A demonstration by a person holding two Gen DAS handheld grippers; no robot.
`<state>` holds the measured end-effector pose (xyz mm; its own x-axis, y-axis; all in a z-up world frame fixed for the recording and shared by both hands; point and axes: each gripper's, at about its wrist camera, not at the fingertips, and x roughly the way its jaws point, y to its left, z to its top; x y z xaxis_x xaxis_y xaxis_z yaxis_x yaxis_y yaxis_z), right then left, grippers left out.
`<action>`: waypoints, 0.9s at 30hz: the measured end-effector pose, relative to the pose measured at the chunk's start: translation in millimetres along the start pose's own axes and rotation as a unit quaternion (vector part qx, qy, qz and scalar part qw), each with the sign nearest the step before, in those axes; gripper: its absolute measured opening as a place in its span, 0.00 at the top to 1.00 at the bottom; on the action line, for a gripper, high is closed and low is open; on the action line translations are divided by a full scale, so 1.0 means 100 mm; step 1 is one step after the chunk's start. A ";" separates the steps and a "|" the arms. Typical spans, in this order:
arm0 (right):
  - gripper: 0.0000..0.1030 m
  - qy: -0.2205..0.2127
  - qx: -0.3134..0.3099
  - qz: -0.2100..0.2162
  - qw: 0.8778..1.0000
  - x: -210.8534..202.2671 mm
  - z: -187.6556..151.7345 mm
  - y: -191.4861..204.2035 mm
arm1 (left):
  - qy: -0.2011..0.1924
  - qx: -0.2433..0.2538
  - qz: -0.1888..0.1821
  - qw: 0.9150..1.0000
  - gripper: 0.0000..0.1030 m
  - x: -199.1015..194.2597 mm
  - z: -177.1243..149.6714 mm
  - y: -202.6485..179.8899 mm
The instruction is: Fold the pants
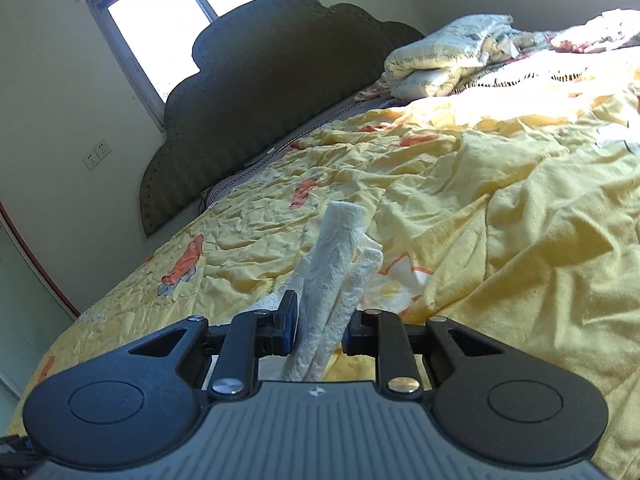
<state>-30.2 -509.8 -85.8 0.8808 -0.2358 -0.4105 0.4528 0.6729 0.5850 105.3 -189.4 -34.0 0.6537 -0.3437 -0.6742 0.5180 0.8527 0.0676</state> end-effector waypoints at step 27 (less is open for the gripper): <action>0.11 0.021 -0.490 -0.080 0.868 0.21 -1.04 1.65 | 0.121 -0.321 -0.314 0.885 0.04 0.66 0.24 0.22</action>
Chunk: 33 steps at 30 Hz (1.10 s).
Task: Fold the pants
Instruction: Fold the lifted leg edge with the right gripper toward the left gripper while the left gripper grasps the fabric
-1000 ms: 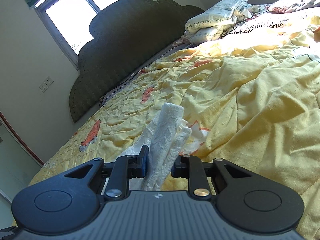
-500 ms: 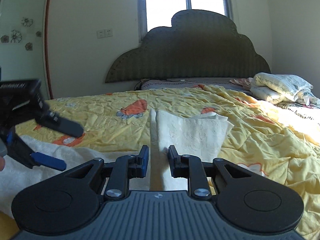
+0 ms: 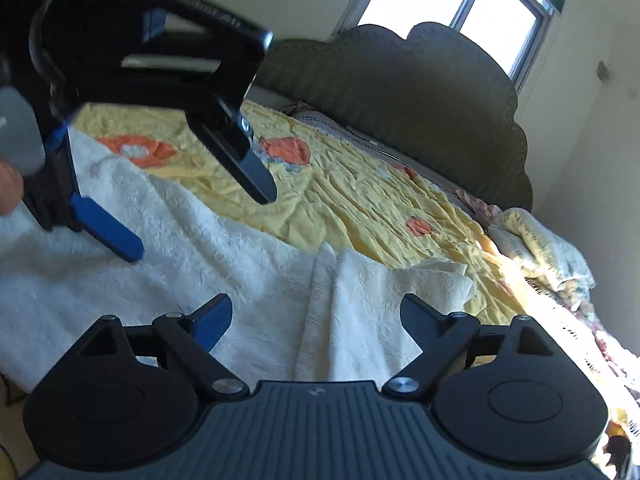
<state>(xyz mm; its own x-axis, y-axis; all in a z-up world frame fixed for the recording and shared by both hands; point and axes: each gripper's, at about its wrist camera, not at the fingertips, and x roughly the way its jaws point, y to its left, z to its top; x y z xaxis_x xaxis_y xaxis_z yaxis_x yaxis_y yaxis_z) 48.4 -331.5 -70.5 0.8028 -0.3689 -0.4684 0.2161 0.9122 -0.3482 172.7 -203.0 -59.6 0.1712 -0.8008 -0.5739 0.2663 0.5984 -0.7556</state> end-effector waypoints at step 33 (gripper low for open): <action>0.89 -0.023 0.485 0.084 0.870 0.15 -0.99 -1.78 | -0.045 0.058 0.003 0.997 0.04 -0.42 -0.12 -0.04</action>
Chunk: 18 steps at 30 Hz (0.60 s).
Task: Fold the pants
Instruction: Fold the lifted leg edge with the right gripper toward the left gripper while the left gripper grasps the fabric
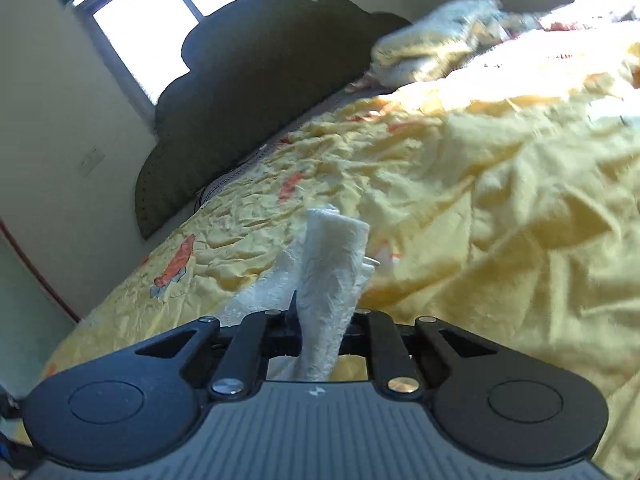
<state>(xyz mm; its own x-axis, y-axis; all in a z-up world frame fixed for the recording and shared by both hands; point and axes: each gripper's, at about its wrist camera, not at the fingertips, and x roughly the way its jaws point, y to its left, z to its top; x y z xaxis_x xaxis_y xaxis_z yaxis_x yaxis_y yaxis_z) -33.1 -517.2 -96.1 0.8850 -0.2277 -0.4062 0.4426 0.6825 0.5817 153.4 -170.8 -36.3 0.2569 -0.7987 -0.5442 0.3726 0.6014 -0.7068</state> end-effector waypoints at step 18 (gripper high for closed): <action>0.89 -0.046 -0.558 0.128 0.819 -0.62 -1.29 2.15 | 0.013 -0.063 -0.047 0.997 0.88 0.10 0.27 0.27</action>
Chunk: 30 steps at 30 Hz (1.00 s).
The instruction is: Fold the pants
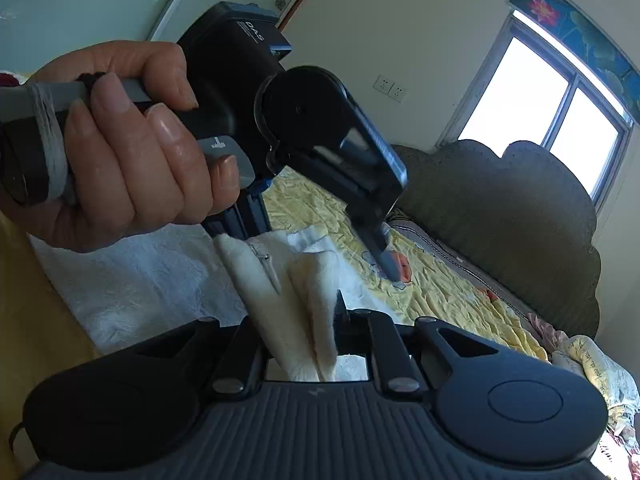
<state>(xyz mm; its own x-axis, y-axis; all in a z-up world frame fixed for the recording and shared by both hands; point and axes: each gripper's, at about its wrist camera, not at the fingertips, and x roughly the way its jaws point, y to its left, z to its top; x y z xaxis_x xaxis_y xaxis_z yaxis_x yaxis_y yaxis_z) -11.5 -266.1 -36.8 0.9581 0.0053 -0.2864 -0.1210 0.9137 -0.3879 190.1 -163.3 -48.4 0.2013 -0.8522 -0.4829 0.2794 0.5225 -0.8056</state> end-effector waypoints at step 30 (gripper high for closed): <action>0.89 -0.012 -0.098 0.145 0.985 0.53 0.39 0.76 | -0.087 0.184 0.229 0.952 0.68 -0.78 -0.13 0.32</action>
<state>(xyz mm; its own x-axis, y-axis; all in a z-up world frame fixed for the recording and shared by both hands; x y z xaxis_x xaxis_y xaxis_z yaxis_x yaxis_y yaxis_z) 40.1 -180.8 -46.7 0.8816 0.2658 -0.3901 -0.4354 0.7771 -0.4545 171.1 -80.5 -40.6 0.5245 -0.5321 -0.6646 0.4283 0.8396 -0.3342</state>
